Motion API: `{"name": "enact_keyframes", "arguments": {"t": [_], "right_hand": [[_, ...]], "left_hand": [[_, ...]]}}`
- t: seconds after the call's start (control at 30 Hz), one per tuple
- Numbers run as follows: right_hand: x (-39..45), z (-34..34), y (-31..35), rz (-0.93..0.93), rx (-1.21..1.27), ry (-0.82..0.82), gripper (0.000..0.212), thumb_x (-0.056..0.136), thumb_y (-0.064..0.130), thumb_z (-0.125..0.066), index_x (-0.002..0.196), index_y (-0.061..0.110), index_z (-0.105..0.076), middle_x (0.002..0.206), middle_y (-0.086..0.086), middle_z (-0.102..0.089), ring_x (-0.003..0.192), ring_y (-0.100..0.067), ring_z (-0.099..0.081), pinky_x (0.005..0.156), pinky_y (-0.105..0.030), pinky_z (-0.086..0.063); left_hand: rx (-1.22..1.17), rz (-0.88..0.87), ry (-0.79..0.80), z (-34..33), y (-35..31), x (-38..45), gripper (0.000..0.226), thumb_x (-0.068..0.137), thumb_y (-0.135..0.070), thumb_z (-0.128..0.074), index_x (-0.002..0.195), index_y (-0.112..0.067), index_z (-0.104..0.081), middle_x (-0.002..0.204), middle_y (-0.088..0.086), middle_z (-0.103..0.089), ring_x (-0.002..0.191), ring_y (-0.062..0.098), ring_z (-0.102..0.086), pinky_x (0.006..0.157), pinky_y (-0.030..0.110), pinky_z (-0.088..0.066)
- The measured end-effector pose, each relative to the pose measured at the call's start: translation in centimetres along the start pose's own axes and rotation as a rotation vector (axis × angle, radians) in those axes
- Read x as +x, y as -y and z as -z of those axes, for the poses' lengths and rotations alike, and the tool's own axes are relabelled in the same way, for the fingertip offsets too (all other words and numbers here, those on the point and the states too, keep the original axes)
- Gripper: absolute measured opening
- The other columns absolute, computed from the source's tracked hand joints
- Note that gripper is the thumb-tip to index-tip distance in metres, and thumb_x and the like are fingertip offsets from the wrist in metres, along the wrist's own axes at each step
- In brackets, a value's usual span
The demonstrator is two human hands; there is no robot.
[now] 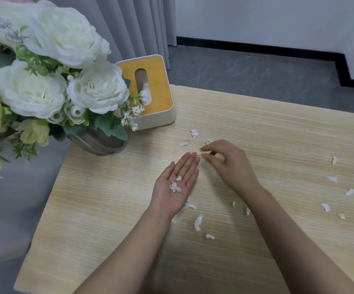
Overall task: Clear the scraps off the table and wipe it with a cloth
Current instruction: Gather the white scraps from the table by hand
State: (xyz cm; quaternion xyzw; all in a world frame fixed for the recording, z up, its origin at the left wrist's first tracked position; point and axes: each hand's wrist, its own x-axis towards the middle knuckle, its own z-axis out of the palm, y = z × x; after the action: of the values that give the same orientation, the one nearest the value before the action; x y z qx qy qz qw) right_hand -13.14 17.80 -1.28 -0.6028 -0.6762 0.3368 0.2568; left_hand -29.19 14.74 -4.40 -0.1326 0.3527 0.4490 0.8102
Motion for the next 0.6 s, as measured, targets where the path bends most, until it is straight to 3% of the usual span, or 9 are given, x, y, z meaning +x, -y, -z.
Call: {"name": "enact_keyframes", "arguments": {"t": [0.1,0.27,0.43,0.6], "right_hand": [[2.0,0.2,-2.9,-0.161,-0.144,-0.103,0.022,0.086,0.014,-0.065,0.107,0.011,-0.068,0.103,-0.005,-0.063,0.092,-0.019,-0.058,0.084,-0.027,-0.042],[3.9,-2.1,-5.4,-0.151,-0.288,0.059,0.038,0.082,0.012,-0.068,0.119,0.008,-0.062,0.112,-0.012,-0.057,0.108,-0.029,-0.049,0.086,-0.028,-0.036],[3.5,-2.8,-5.7,-0.038,-0.355,0.012,0.021,0.086,0.006,-0.061,0.105,0.007,-0.069,0.098,-0.011,-0.061,0.093,-0.03,-0.057,0.071,-0.032,-0.045],[2.5,-2.8,-5.7,-0.023,-0.353,-0.035,0.012,0.086,0.006,-0.063,0.093,0.005,-0.072,0.089,-0.01,-0.066,0.085,-0.031,-0.061,0.067,-0.026,-0.038]], "left_hand": [[0.004,-0.009,0.015,0.3,-0.3,0.1,0.04,0.09,-0.022,-0.044,0.114,0.002,-0.064,0.129,0.015,-0.059,0.12,0.026,-0.056,0.104,0.042,-0.039],[0.016,-0.018,0.047,0.8,-0.4,0.1,0.041,0.094,-0.024,-0.04,0.119,0.001,-0.061,0.131,0.015,-0.057,0.122,0.026,-0.055,0.105,0.043,-0.037],[0.023,-0.029,0.036,1.0,-0.6,-0.1,0.043,0.097,-0.027,-0.035,0.119,0.001,-0.06,0.131,0.015,-0.057,0.123,0.027,-0.053,0.103,0.044,-0.039],[0.028,-0.028,0.039,1.3,-0.4,-0.2,0.043,0.095,-0.026,-0.037,0.12,0.001,-0.06,0.131,0.015,-0.057,0.124,0.027,-0.053,0.102,0.043,-0.04]]}}
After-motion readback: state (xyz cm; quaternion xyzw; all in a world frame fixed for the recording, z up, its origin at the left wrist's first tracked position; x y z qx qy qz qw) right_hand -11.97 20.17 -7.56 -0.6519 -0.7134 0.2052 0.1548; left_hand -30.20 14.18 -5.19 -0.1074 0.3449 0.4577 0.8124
